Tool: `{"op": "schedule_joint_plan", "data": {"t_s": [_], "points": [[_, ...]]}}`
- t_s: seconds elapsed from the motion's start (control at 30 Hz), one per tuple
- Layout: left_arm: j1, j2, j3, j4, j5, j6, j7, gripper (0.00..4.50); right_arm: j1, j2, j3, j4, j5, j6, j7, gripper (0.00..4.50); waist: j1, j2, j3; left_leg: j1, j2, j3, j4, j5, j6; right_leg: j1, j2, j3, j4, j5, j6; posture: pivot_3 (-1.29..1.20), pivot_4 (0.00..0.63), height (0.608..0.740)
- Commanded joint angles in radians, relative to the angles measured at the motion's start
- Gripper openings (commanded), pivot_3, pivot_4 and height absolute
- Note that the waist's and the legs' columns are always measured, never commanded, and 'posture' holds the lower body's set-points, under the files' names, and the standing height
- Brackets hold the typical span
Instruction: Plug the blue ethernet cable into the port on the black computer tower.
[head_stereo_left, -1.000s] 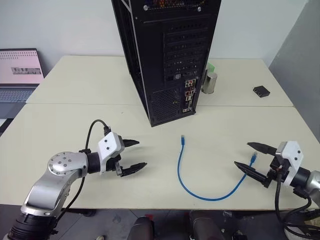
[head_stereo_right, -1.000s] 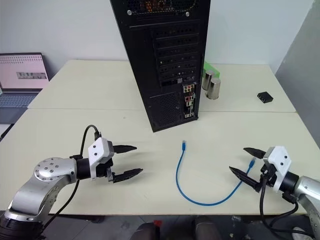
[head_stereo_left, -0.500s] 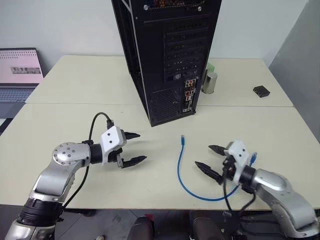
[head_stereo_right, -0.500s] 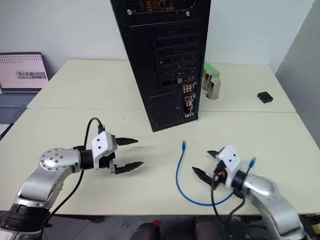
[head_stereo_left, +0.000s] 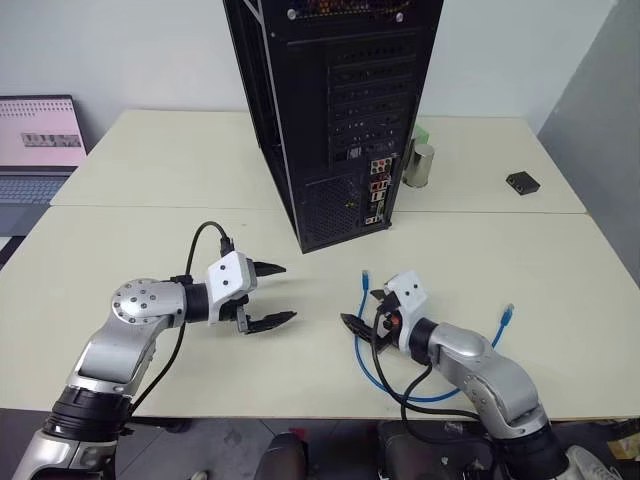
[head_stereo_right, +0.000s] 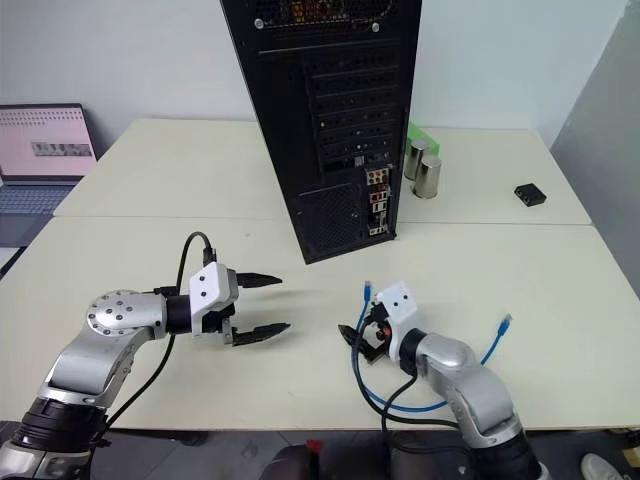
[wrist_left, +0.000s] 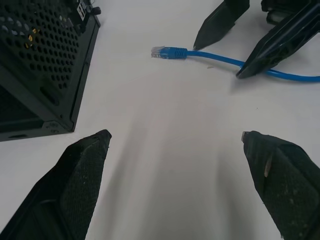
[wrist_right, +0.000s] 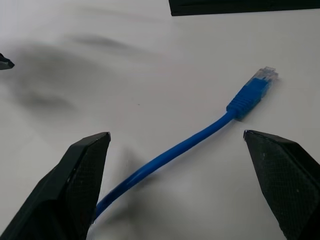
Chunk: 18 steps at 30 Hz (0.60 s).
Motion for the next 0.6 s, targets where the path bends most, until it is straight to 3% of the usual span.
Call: {"op": "schedule_joint_plan", "data": {"t_s": [0.03, 0.6], "points": [[-0.008, -0.008, -0.001, -0.017, -0.007, -0.019, -0.008, 4.50, -0.016, 0.001, 0.018, 0.001, -0.042, 0.040, -0.040, 4.22, -0.001, 0.000, 0.000, 0.000, 0.000, 0.000, 0.000, 0.000, 0.000, 0.000, 0.000, 0.000, 0.000, 0.000, 0.000, 0.00, 0.150, 0.740], [-0.117, -0.084, -0.042, 0.105, 0.024, -0.085, -0.012, 4.50, -0.050, -0.031, 0.008, -0.058, -0.064, 0.135, -0.032, 0.24, -0.001, -0.001, -0.001, 0.000, 0.000, -0.001, 0.000, 0.000, 0.000, 0.000, 0.000, -0.001, 0.000, 0.000, 0.000, 0.00, 0.150, 0.740]]}}
